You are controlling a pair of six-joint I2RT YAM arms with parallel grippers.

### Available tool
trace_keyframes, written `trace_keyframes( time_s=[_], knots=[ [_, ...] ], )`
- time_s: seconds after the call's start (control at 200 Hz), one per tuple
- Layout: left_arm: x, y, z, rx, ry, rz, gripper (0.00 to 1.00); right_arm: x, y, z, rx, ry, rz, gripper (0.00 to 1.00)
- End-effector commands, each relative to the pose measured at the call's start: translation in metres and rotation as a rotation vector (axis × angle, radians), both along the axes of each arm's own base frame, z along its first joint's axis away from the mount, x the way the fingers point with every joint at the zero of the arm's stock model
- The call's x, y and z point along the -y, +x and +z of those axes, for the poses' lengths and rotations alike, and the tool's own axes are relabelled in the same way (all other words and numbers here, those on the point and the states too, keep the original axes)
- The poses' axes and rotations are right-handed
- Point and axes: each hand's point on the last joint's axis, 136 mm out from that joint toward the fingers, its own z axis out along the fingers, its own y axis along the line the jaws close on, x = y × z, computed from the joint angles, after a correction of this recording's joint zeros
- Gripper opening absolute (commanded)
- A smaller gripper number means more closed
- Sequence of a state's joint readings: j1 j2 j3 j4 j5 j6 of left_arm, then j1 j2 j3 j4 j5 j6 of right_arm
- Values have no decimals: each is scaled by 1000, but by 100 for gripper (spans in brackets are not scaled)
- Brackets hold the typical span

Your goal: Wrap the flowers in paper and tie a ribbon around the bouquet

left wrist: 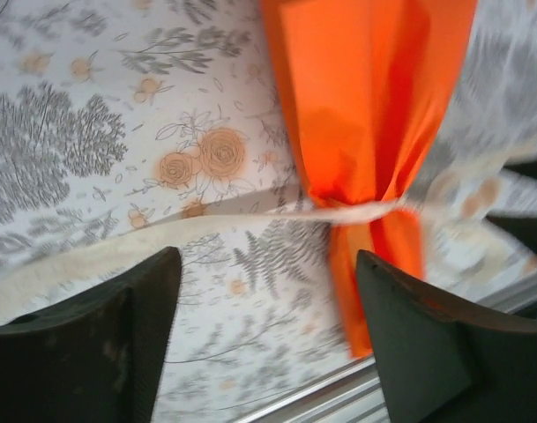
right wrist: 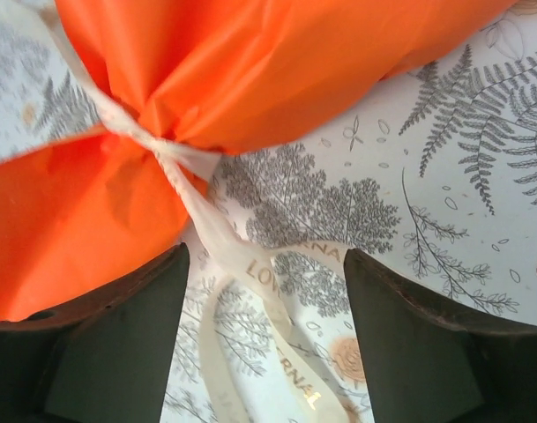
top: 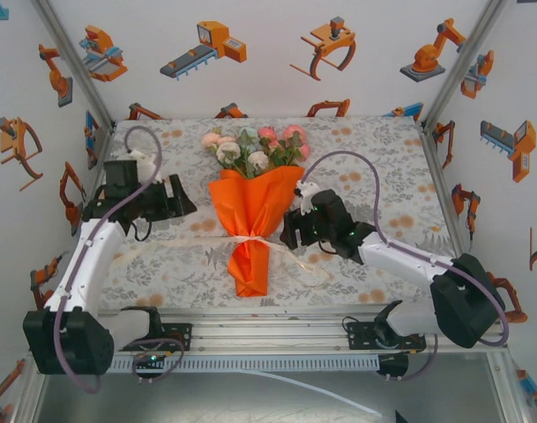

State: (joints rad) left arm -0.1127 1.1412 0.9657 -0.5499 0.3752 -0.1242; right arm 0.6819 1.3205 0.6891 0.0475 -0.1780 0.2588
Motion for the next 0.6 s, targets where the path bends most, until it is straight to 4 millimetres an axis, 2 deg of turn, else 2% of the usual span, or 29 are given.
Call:
trace_keyframes(
  time_s=[0.0, 0.085, 0.19, 0.305, 0.396, 0.496, 0.596],
  knots=[
    [18, -20, -35, 43, 261, -348, 80, -7, -21, -27, -56, -75, 170, 67],
    [29, -25, -68, -19, 389, -471, 82, -16, -13, -35, -91, -61, 160, 66],
    [50, -34, -98, -73, 384, -596, 86, -30, -10, -39, -107, -6, 191, 61],
    [67, -28, -106, -11, 376, -636, 92, -37, -9, -44, -120, 18, 205, 47],
    [84, -28, -108, 74, 382, -703, 97, -40, -9, -48, -134, 31, 207, 29],
    [85, -24, -126, 73, 452, -718, 100, -44, -7, -49, -142, 53, 205, 16],
    [89, -17, -141, 58, 464, -723, 100, -48, -4, -47, -143, 69, 201, 8]
  ],
)
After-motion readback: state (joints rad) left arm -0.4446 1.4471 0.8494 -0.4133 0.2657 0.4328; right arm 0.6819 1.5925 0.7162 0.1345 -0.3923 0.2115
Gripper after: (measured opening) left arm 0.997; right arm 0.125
